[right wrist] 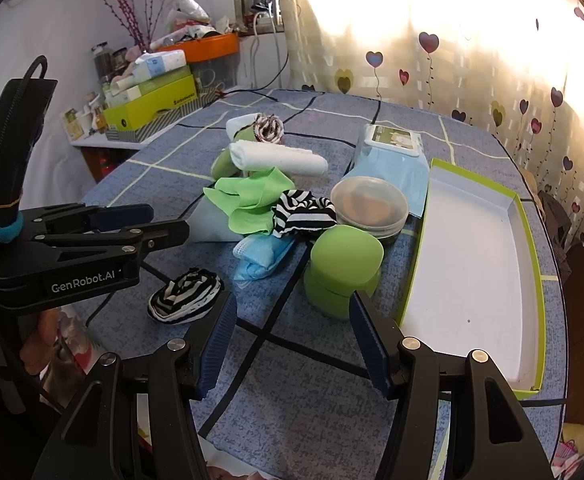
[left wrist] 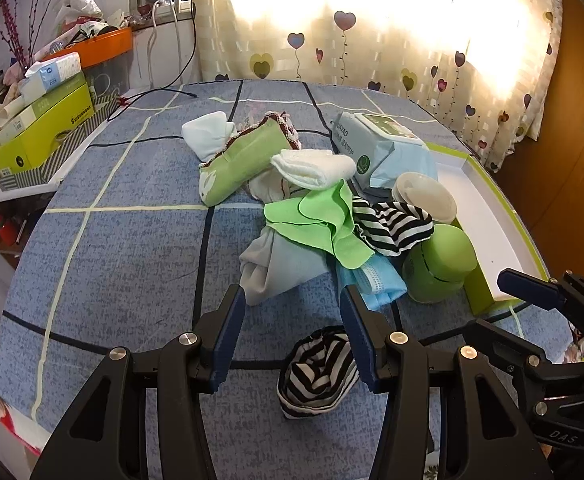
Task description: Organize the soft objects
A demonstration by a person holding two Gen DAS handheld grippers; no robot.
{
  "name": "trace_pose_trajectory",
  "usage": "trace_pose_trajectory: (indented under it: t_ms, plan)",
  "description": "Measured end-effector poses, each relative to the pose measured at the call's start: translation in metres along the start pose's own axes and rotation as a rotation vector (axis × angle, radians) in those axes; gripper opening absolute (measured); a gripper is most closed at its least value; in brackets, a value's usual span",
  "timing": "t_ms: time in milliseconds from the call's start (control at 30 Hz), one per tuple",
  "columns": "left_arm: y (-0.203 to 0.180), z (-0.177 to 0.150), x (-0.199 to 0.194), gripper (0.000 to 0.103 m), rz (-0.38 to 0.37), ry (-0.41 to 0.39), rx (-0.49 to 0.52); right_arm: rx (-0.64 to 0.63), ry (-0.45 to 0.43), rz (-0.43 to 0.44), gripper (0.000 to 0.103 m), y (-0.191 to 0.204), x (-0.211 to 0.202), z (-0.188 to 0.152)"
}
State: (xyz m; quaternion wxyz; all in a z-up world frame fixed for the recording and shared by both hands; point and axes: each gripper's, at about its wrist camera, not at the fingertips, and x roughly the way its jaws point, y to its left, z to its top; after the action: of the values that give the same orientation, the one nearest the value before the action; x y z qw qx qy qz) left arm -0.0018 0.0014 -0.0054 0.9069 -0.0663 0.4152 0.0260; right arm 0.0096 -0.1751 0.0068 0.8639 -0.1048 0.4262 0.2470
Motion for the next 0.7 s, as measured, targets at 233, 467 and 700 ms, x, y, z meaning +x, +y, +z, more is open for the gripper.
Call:
trace_pose_trajectory:
  t_ms: [233,467,700]
  plan:
    - [0.0005,0.0002,0.0001,0.051,0.003,0.005,-0.004,-0.003,-0.003,0.004,0.058,0.0007,-0.0022,0.0009]
    - [0.0010,0.0001,0.0001,0.051,0.005,0.004,-0.003,-0.005,-0.005,0.005,0.058,0.0011,-0.0038,0.0036]
    - [0.0025,-0.0001,0.0000,0.051,-0.019,0.005,-0.013,-0.005,-0.006,0.004,0.058,0.0012,-0.0045,0.0050]
